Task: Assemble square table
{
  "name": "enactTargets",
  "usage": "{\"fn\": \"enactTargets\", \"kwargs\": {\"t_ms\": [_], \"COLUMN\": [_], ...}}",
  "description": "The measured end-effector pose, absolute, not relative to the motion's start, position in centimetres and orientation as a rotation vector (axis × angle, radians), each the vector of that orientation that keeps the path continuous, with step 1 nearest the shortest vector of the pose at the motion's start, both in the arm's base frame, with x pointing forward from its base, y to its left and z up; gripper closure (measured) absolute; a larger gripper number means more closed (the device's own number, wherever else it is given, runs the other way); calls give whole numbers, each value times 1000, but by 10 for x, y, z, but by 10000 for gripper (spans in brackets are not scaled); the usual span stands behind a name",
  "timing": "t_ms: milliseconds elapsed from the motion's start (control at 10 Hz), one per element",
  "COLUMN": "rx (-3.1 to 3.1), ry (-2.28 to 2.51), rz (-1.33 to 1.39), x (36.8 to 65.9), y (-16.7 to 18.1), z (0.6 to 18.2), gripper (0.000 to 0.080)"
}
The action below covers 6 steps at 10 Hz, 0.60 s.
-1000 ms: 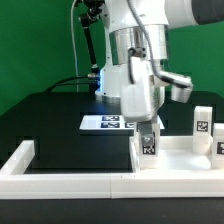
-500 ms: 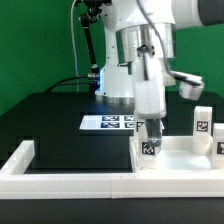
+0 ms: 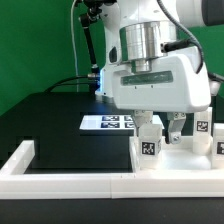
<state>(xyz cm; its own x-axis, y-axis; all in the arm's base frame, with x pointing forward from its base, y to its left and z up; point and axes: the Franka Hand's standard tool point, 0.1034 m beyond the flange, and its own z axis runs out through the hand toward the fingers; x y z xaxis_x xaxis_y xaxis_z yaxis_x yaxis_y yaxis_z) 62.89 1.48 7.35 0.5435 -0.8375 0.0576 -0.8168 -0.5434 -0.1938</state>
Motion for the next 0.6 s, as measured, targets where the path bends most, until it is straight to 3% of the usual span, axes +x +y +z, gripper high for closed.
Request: {"fn": "enactTargets", "kwargs": {"t_ms": [300,600], "rx": [-2959,-2949], "ry": [791,846], "rz": [-277,-280], "x": [631,631], "y": [17,17], "z": [73,73], "gripper": [150,197]}}
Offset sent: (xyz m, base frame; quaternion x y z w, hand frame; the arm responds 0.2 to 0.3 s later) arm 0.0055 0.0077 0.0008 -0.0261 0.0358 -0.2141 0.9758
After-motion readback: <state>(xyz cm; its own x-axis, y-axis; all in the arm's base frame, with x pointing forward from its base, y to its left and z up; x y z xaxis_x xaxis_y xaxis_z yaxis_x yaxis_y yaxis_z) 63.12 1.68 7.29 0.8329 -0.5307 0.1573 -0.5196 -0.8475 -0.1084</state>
